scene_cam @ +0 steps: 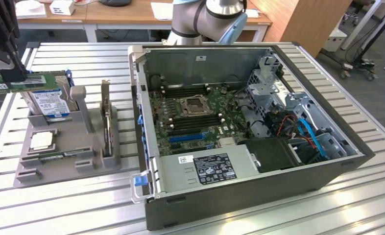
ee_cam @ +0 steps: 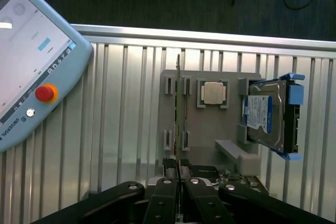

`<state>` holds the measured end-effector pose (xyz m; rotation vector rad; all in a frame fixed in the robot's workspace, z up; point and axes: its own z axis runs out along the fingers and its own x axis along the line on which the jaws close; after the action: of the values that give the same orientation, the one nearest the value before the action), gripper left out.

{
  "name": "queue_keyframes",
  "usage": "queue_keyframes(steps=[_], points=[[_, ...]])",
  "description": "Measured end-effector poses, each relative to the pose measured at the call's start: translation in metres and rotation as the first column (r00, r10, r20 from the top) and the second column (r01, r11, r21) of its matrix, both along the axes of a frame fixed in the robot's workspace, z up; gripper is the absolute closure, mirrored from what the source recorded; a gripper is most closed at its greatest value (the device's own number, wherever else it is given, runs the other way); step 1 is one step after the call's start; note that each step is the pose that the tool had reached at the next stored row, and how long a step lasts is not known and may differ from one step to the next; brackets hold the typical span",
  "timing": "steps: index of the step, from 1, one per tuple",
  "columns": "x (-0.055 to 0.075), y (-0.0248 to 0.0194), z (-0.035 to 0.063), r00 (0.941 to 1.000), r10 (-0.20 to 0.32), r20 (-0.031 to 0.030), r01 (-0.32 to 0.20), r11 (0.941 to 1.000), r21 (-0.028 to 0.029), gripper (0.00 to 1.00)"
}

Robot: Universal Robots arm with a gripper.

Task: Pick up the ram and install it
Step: 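Pick up the ram and move it above insertion slot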

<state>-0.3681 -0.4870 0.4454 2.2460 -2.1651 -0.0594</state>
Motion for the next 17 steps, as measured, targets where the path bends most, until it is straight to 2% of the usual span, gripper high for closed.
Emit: queue_keyframes(steps=[4, 17], points=[[0.021, 0.0, 0.0, 1.0, 0.001, 0.0, -0.001, 1.0, 0.0, 0.88], [0.046, 0.0, 0.0, 1.0, 0.001, 0.0, -0.001, 1.0, 0.0, 0.88]])
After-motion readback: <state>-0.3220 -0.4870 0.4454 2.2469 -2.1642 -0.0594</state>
